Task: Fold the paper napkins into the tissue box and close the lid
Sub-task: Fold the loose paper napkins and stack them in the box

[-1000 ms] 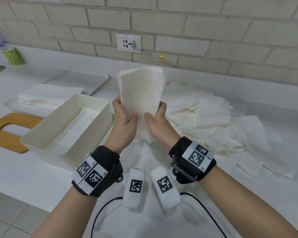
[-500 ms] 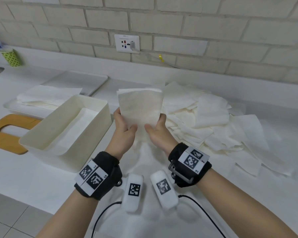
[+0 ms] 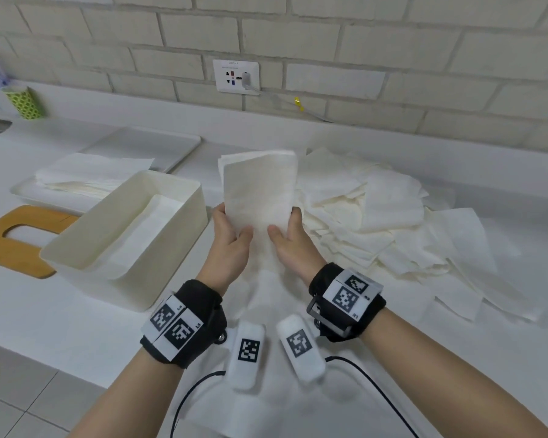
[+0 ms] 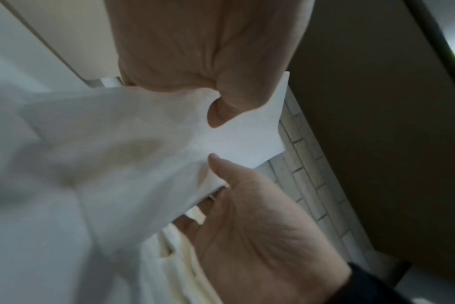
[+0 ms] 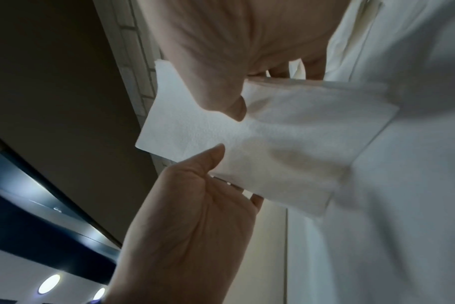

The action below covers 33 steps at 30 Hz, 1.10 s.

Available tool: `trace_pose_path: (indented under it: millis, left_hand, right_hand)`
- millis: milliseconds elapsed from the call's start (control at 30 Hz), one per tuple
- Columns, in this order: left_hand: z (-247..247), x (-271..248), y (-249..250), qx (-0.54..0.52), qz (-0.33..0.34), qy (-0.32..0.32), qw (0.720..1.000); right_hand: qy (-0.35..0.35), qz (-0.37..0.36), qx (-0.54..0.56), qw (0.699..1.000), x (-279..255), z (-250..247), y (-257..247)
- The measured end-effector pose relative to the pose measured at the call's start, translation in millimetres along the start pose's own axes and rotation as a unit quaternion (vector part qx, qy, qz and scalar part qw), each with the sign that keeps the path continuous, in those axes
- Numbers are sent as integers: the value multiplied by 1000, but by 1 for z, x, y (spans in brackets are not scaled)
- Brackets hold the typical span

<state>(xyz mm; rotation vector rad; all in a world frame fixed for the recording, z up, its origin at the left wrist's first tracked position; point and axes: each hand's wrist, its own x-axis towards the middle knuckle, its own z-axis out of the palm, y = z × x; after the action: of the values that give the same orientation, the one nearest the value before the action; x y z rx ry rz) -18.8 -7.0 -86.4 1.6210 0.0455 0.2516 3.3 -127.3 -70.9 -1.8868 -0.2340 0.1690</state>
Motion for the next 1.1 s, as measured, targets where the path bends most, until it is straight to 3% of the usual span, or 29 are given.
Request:
trace_pose_path:
  millis: [200,300,400,467,567,700,767,833,1000,1100]
  left_hand:
    - [-4,4,6,-13,-15,37,999]
    - [-19,7,22,-53,42,93,993]
    - [-39,8,35,-25,95,115,988]
    - [-47,8,32,36,85,101,991]
    - [-45,5,13,108,1,47,993]
    - [-33,0,-14,80,-93,9,992]
    - [-28,0,-24,61,-134,2,989]
    - [-26,2,-27,52,-150,13,987]
    - [-21,5,-19,18,-113,58,992]
    - [-21,6,-23,25,-134,50,989]
  right_hand:
    - [-14,-35,-35,999,8,-3,-6]
    - [-55,-61,-112,990,11,-15,-11]
    - [-103,-86,-209,969,16,-32,-20]
    - [-119,-100,-282,947,22,-41,-27]
    - [-109,-111,-422,893,25,-49,-39]
    - [-139,-101,-573,801,20,-37,-36]
    - [-179,-86,-600,775,15,-28,-28]
    - [-177,-82,-605,772,14,-26,-28]
    - [-111,-117,-601,783,17,-32,-37]
    - [-140,-105,-606,776,16,-26,-29]
